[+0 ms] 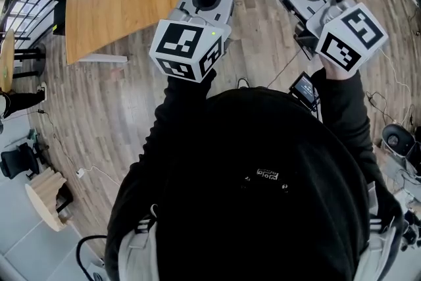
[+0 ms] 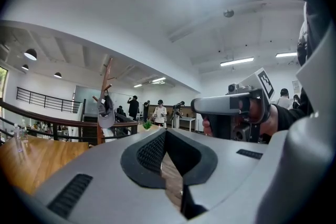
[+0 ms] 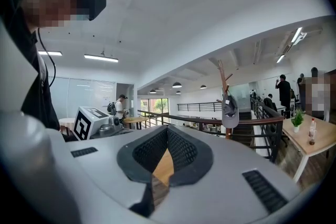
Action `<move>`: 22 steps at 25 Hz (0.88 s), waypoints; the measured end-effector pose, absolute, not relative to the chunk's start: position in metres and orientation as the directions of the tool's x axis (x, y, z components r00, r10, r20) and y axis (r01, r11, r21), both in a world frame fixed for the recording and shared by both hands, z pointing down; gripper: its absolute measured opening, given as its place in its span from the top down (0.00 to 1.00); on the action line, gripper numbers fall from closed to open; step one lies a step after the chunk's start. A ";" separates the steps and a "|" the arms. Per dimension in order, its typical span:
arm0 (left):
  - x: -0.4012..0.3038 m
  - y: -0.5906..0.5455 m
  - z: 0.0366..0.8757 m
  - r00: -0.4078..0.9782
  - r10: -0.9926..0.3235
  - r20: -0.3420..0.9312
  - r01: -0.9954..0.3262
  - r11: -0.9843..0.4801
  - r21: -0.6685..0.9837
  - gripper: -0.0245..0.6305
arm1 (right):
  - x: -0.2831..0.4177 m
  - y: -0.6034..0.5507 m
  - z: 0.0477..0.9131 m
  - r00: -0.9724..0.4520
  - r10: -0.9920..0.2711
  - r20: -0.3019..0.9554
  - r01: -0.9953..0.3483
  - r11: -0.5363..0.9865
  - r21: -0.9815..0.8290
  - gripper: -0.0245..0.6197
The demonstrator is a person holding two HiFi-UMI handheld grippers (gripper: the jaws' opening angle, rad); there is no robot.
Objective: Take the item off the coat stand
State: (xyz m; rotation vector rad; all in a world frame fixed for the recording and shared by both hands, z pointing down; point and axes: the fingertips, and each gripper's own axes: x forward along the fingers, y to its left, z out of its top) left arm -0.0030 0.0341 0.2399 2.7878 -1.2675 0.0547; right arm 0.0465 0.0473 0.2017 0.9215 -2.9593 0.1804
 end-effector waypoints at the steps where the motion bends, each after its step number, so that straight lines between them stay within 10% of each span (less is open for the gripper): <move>1: 0.003 0.029 0.240 0.660 -0.749 0.062 -0.751 -0.658 0.055 0.96 | 0.052 0.042 0.203 -0.824 -0.562 0.069 -0.566 0.818 -0.103 0.94; 22: -0.030 -0.106 0.261 0.632 -0.772 0.070 -0.775 -0.628 0.067 0.96 | 0.028 -0.089 0.223 -0.838 -0.540 0.079 -0.545 0.830 -0.116 0.94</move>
